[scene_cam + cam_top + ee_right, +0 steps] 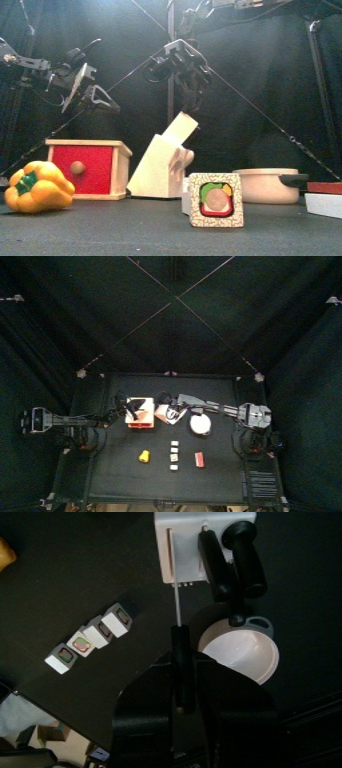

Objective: Put cleaver in holder

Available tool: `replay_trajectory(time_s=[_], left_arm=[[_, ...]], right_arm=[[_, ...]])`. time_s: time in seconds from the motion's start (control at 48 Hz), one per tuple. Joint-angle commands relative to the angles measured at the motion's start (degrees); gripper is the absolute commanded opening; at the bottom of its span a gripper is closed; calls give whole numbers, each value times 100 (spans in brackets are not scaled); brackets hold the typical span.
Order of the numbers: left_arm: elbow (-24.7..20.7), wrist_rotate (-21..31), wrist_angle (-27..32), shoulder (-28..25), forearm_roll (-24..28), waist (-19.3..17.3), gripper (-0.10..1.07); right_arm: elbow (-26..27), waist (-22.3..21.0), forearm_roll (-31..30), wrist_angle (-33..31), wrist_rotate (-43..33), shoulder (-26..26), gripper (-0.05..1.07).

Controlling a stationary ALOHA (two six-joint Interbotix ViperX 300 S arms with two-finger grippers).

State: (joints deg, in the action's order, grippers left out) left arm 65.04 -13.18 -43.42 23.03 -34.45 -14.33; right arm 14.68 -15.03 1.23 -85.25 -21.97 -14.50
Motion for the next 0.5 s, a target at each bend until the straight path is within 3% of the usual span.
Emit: replay_trajectory(time_s=[0.0, 0.229, 0.479], left_arm=[[-53, -9, -53, 9, 9, 0, 22], [-44, -9, -53, 18, 9, 0, 22], [-35, 0, -53, 9, 9, 0, 22]], right_arm=[[281, -9, -26, 18, 9, 62, 51], [457, 9, -62, 18, 9, -97, 74], [475, 18, -237, 18, 0, -70, 75]])
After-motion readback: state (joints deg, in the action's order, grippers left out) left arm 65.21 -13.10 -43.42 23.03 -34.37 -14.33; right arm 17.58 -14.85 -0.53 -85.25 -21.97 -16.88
